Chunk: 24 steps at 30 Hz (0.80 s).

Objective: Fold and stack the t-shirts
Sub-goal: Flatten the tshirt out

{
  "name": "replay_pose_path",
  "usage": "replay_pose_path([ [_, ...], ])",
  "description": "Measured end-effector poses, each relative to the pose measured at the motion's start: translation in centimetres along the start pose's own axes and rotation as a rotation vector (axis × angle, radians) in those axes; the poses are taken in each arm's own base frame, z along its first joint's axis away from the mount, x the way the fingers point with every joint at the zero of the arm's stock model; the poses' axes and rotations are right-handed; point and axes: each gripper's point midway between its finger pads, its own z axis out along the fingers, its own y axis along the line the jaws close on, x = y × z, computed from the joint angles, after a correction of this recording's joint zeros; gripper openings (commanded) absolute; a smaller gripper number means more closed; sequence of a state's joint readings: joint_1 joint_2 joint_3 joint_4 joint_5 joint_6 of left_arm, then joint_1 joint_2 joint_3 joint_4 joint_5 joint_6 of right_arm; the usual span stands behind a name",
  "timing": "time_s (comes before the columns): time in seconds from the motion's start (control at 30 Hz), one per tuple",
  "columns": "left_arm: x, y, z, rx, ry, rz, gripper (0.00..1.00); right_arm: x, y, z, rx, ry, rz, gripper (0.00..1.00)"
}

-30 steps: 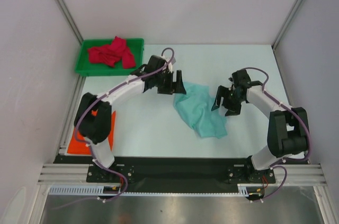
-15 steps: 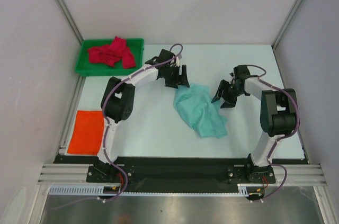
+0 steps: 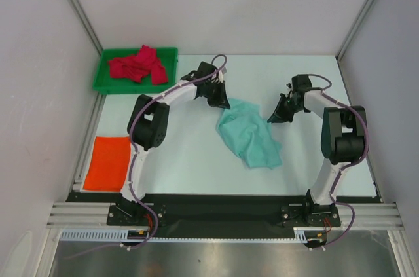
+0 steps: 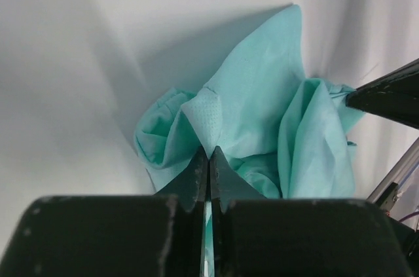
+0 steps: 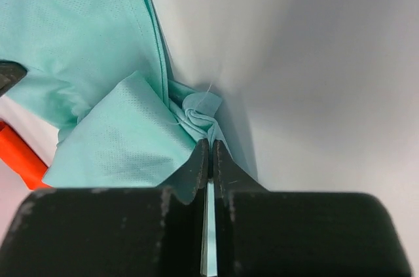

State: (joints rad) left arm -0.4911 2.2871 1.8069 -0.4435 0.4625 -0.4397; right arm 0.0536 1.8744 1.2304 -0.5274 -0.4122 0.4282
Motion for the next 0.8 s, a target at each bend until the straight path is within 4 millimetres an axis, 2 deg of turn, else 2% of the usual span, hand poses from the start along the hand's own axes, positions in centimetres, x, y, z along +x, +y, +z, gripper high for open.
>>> replay_pose_path([
  [0.17,-1.2,-0.9,-0.7,0.015,-0.030,0.019,0.00,-0.8,0.2,-0.8,0.024,-0.013,0.003,0.00],
  [0.23,-1.7,-1.3,-1.5,0.007,-0.046,0.025,0.00,-1.6,0.4,-1.8,0.044,-0.051,-0.007,0.00],
  [0.3,-2.4,-2.1,-3.2,-0.001,-0.073,0.034,0.00,-2.5,1.1,-4.0,0.061,-0.112,-0.023,0.00],
  [0.37,-3.7,-3.7,-5.9,0.003,-0.126,0.055,0.00,-3.7,2.2,-6.9,0.065,-0.197,-0.047,0.00],
  [0.4,-4.5,-4.8,-7.8,0.008,-0.164,0.071,0.00,-4.3,3.0,-8.6,0.064,-0.250,-0.061,0.00],
  [0.47,-6.4,-7.8,-12.8,0.034,-0.269,0.120,0.00,-5.5,4.8,-13.1,0.048,-0.385,-0.092,0.00],
  [0.53,-7.6,-11.2,-18.7,0.073,-0.391,0.174,0.01,-6.1,6.7,-18.7,0.017,-0.541,-0.122,0.00],
  [0.6,-7.7,-14.6,-25.1,0.120,-0.518,0.229,0.00,-6.0,8.1,-24.0,-0.015,-0.679,-0.142,0.00],
  [0.67,-6.6,-17.6,-31.7,0.173,-0.647,0.279,0.00,-5.4,9.4,-29.3,-0.054,-0.818,-0.158,0.00],
  [0.73,-4.9,-19.2,-36.2,0.211,-0.737,0.307,0.00,-4.1,10.4,-33.5,-0.096,-0.926,-0.173,0.00],
  [0.8,-2.4,-19.8,-39.4,0.240,-0.795,0.313,0.00,-2.7,11.1,-35.9,-0.136,-0.981,-0.184,0.00],
])
